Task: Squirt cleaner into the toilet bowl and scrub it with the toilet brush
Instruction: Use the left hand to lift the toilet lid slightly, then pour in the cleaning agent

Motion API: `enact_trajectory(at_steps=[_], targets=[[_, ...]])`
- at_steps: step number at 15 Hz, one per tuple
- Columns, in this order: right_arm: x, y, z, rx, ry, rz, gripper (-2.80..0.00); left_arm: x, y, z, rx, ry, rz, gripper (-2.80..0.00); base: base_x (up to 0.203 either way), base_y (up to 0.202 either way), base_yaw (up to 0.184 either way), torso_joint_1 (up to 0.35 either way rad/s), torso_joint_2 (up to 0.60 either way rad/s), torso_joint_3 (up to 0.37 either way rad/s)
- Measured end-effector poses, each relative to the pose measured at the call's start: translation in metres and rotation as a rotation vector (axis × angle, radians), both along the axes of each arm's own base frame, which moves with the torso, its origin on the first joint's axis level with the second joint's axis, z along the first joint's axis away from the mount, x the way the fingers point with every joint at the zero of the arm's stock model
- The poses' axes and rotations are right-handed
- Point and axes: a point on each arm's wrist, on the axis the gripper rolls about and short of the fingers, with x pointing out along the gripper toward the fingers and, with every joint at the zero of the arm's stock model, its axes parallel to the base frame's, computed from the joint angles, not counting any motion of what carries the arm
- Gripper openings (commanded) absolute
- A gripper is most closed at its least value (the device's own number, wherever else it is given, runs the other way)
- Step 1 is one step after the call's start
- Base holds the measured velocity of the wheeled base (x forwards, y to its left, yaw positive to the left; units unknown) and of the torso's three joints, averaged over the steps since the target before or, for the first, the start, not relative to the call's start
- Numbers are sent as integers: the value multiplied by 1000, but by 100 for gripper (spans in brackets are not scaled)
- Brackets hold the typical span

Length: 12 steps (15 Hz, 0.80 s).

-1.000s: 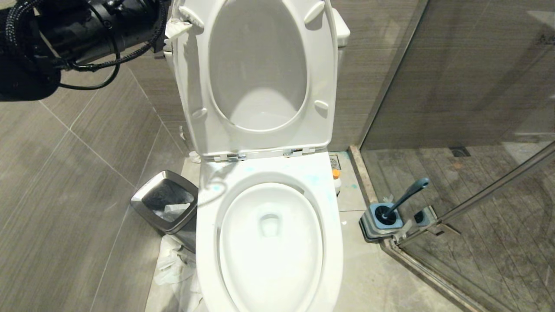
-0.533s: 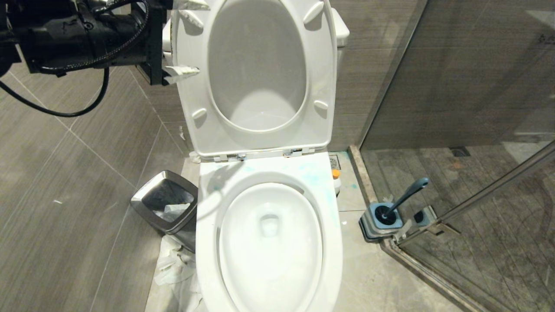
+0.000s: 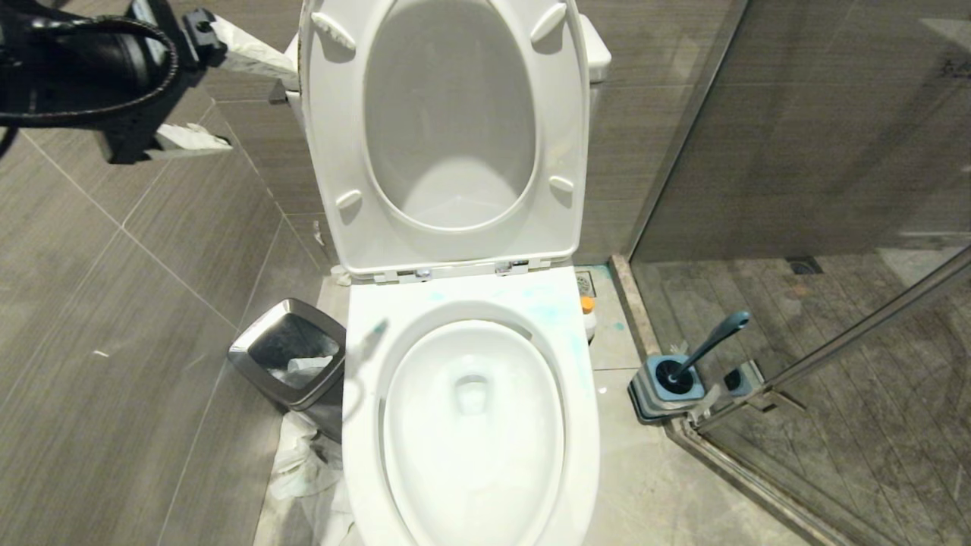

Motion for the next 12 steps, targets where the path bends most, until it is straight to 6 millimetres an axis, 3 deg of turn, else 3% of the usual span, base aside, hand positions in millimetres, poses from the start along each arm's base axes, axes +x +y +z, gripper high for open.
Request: enact_trajectory(at_steps=[4, 10, 11, 12], targets=[[0, 0, 0, 0, 0, 0, -280, -57, 15, 21, 119, -227, -1, 0, 0, 0, 0, 0, 0, 0], [0, 0, 0, 0, 0, 0, -280, -137, 36, 28, 193, -477, 41, 0, 0, 0, 0, 0, 0, 0], [0, 0, 0, 0, 0, 0, -280, -147, 39, 27, 195, -491, 55, -280, 0, 0, 0, 0, 0, 0], [0, 0, 0, 0, 0, 0, -280, -157, 42, 26, 197, -504, 67, -280, 0, 0, 0, 0, 0, 0]])
